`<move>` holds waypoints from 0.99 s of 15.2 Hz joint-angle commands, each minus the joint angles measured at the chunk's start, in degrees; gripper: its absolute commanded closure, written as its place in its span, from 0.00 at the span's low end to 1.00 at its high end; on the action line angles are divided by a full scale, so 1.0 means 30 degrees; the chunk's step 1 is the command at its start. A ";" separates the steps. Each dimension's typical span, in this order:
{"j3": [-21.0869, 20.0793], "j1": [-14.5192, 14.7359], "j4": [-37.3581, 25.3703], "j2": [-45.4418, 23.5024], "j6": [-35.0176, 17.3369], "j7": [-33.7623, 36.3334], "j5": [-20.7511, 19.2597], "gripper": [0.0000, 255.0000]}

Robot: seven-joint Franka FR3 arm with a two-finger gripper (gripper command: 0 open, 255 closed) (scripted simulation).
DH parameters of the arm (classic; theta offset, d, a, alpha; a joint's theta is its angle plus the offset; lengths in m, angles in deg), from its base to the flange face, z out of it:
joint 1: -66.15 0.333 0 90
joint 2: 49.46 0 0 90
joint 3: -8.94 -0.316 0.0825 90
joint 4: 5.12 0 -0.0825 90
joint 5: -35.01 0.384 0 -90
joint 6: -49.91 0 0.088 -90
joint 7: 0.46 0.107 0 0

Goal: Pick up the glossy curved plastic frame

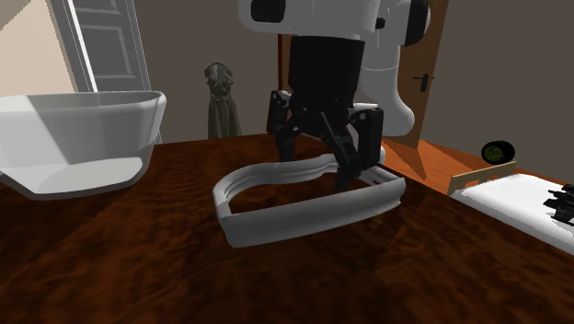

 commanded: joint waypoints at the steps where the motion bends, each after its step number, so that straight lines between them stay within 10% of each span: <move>1: -0.0005 0.0007 0.0268 0.0023 -0.0254 0.0037 -0.0005 0.00; 2: -0.0004 0.0002 0.0375 0.0090 -0.0294 0.0036 -0.0002 1.00; 15: -0.0010 0.0030 -0.0941 -0.0102 0.0828 -0.0040 0.0001 1.00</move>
